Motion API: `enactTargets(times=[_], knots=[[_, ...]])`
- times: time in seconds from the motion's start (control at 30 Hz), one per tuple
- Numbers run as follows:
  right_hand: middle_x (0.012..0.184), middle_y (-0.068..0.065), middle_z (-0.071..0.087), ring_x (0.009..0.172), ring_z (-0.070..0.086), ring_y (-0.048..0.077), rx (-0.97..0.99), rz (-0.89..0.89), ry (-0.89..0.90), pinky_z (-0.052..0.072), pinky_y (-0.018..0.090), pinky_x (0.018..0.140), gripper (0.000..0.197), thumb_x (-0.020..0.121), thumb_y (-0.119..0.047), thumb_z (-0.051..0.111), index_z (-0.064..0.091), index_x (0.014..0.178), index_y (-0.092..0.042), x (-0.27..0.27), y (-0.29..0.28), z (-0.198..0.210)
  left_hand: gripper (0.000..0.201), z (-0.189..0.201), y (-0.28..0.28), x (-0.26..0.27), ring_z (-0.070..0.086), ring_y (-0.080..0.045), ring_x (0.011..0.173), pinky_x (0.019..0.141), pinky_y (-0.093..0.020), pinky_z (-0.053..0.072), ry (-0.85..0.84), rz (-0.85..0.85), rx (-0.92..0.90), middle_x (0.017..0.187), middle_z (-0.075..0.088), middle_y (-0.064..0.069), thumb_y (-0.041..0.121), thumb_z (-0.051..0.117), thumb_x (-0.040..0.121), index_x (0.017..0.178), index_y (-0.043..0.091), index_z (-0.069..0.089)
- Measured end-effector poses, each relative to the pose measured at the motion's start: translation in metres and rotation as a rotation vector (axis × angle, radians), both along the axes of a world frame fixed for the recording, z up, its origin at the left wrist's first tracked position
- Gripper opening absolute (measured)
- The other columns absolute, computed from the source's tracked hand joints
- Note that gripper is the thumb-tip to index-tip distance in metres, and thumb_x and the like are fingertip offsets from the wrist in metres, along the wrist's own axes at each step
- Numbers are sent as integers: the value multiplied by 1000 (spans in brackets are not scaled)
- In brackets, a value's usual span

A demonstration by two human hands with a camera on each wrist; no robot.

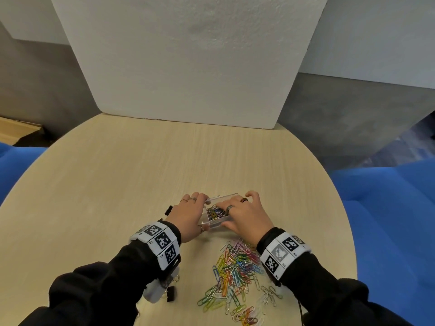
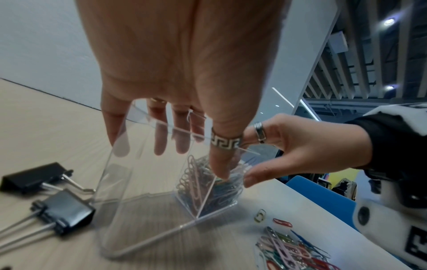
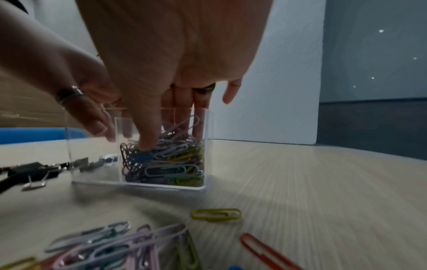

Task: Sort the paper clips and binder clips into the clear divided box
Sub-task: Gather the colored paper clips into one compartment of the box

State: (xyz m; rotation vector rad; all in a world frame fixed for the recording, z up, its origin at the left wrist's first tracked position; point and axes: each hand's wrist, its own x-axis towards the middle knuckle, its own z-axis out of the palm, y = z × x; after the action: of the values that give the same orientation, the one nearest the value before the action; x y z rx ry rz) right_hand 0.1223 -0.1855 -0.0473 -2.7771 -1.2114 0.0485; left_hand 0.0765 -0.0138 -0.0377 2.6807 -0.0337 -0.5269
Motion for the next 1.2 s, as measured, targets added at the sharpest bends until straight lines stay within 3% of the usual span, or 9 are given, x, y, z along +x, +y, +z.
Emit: enactTargets(times=[0.13,0.23,0.33,0.47,0.6,0.83,1.03,1.1,1.2], knots=[[115,-3,62,108,54,20,-85,13,68,20,43,93,27,88,-27,54,61,114,-21,-1,-4,0,62,1,0,0,36,-23,121,97,-42,40,12,-6,5,132,40,-3,31,64,83,132,18,30],[105,-2,65,100,58,21,31,-26,48,28,43,90,23,84,-20,62,64,106,-22,-1,-8,11,63,2,-1,0,36,-23,121,97,-42,41,20,-8,12,132,40,-2,32,64,82,132,18,29],[109,-1,63,100,57,20,63,-39,65,30,42,91,33,81,-19,65,58,114,-20,0,-5,14,64,2,-1,0,37,-23,121,96,-41,41,15,-12,25,132,40,-2,34,65,82,132,18,29],[92,-5,68,90,60,22,-44,-46,-1,20,38,81,18,76,-28,70,66,93,-22,-1,-2,11,64,1,0,0,37,-23,121,97,-42,41,12,-16,26,132,40,-3,34,65,82,133,18,29],[117,-11,60,115,41,17,-86,-9,100,13,38,86,27,89,-35,53,62,113,-28,-5,-2,7,62,1,0,0,37,-23,121,97,-40,41,5,-19,17,132,40,-3,32,64,82,133,18,30],[105,-10,66,98,54,23,-74,9,46,33,44,79,32,75,-38,67,64,105,-28,-14,15,-2,62,0,0,0,37,-22,119,97,-40,40,-3,-13,-8,131,41,-2,32,64,82,132,17,30],[128,-11,52,119,39,15,25,-24,137,17,38,95,35,88,-36,53,54,123,-29,-7,4,7,61,-2,1,0,38,-22,119,97,-40,41,-4,-13,-1,131,41,-2,33,64,82,131,19,31],[121,-10,57,113,48,14,80,-41,112,16,35,96,32,87,-35,57,58,117,-26,-2,-3,12,62,-2,1,1,38,-22,119,97,-41,41,-2,-10,2,131,42,-2,33,64,82,131,19,31],[94,-10,68,91,61,15,13,-35,20,18,35,88,16,79,-36,66,70,90,-25,0,-12,9,62,-2,1,0,37,-22,119,97,-41,41,-6,-12,-1,131,41,-2,33,65,81,131,20,31]])
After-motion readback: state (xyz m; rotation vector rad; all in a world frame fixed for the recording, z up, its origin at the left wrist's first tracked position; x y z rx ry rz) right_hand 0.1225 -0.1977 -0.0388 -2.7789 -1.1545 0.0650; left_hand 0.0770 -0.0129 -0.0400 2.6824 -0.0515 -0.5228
